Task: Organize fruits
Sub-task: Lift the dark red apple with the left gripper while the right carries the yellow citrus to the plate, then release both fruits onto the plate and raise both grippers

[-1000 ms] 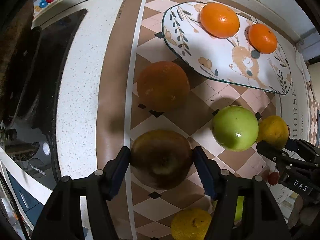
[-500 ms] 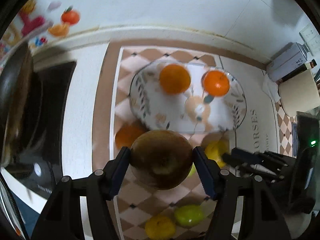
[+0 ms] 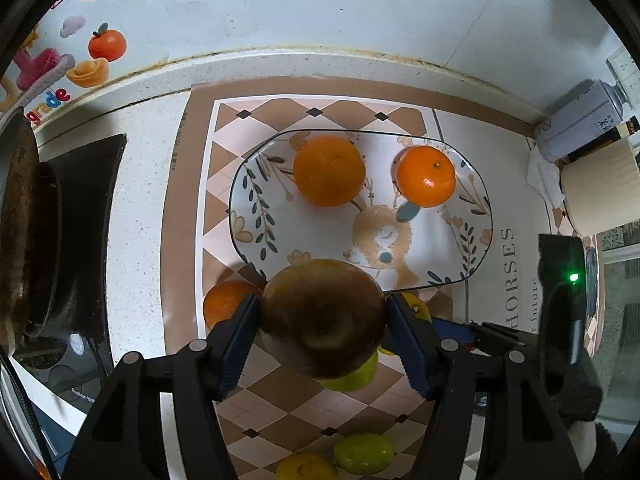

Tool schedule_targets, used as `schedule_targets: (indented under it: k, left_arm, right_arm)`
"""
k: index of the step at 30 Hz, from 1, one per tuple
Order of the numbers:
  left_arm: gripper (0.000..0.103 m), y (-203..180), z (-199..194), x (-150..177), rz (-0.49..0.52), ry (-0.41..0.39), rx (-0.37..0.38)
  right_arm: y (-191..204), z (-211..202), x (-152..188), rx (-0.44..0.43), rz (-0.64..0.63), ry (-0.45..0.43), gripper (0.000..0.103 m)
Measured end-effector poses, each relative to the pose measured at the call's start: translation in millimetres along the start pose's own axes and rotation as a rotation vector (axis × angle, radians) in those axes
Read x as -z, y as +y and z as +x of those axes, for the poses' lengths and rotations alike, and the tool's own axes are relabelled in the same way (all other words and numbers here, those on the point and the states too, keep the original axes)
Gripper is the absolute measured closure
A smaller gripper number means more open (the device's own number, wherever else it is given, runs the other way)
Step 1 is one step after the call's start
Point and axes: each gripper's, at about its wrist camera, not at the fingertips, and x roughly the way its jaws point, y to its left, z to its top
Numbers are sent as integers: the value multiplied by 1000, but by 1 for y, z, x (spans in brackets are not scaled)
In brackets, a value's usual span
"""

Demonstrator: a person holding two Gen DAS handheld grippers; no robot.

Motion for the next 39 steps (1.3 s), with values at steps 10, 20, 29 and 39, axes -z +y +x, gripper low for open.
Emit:
schedule_targets:
  k: [10,20,29,39]
  left_arm:
    - [41,8,-8,-18,-27,-21,6]
    - [40,35,48,-63,-155,120,88]
    - [39,32,78,-63,-186,217,75]
    - [15,36,50,-61,-187,109,-8]
  right_arm:
    - [27,-46,-9,70,-51,-173,43]
    - [39,-22,-58,124,-71,-140,43]
    - [39,-23,-61,110,-79,-99,27]
    - [30,-49,-51,381,-127,-153,9]
